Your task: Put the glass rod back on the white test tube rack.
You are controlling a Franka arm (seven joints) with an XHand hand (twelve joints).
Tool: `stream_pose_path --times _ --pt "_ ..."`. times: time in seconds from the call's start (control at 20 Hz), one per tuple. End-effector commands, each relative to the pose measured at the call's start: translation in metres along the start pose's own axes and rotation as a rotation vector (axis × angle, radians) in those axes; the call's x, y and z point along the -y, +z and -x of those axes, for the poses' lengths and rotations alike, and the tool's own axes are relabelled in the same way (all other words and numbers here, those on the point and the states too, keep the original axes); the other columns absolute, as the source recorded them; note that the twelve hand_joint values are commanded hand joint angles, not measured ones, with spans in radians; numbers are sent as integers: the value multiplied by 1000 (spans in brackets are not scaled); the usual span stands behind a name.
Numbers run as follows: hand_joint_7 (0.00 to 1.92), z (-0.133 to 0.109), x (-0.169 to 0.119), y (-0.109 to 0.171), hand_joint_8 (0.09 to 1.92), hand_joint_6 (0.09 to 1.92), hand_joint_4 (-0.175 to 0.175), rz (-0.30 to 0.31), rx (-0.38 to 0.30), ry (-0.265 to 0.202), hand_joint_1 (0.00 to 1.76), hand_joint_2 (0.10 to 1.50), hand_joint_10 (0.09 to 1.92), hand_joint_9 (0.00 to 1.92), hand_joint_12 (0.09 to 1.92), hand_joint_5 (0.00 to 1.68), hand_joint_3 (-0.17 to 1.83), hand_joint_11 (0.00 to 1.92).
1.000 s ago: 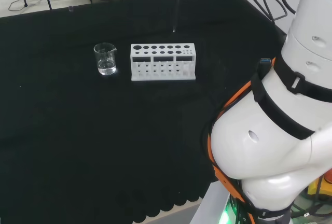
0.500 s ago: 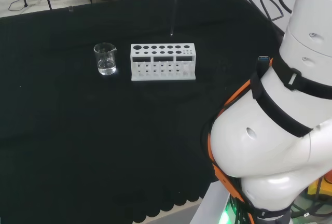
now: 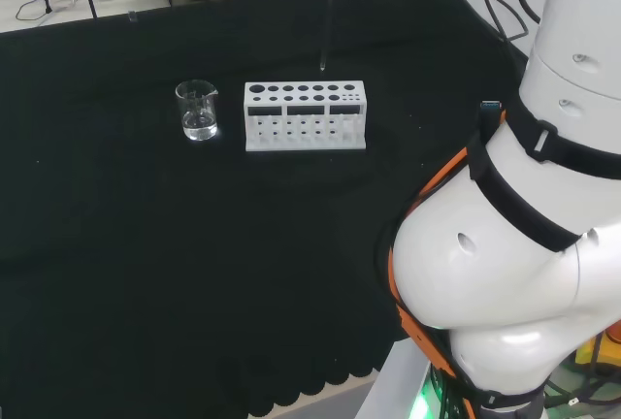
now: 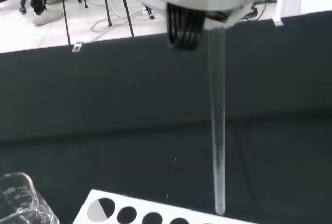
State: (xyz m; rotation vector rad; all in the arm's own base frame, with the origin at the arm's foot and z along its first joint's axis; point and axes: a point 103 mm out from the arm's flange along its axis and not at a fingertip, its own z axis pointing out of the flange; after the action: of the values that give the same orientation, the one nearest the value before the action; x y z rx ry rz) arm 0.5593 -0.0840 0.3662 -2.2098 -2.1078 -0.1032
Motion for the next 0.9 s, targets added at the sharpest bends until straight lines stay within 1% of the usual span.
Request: stream_pose_path --times 0.05,0.35,0.55,0.65,0.7,0.75,0.9 --pt "1279 -13 -10 16 992 716 -175 -25 1 -15 1317 631 920 1646 966 1125 781 1258" --pt "1279 -17 -10 17 992 716 -175 -27 -1 -16 1317 631 920 1646 966 1126 781 1257" --pt "1279 -9 -7 17 992 716 -175 -24 -2 -2 1317 631 920 1646 965 1126 781 1257" --pt "1467 -9 -9 18 936 740 -175 -27 2 4 1256 556 904 1668 966 1235 864 1274" --pt "1529 -8 -9 19 898 754 -175 -27 2 10 1239 534 891 1678 963 1262 892 1280" --pt "1455 -8 -9 20 917 735 -175 -28 1 11 1266 559 893 1672 960 1223 864 1274" --pt "1553 -3 -5 20 890 751 -175 -26 -9 11 1233 521 885 1683 961 1279 905 1283"
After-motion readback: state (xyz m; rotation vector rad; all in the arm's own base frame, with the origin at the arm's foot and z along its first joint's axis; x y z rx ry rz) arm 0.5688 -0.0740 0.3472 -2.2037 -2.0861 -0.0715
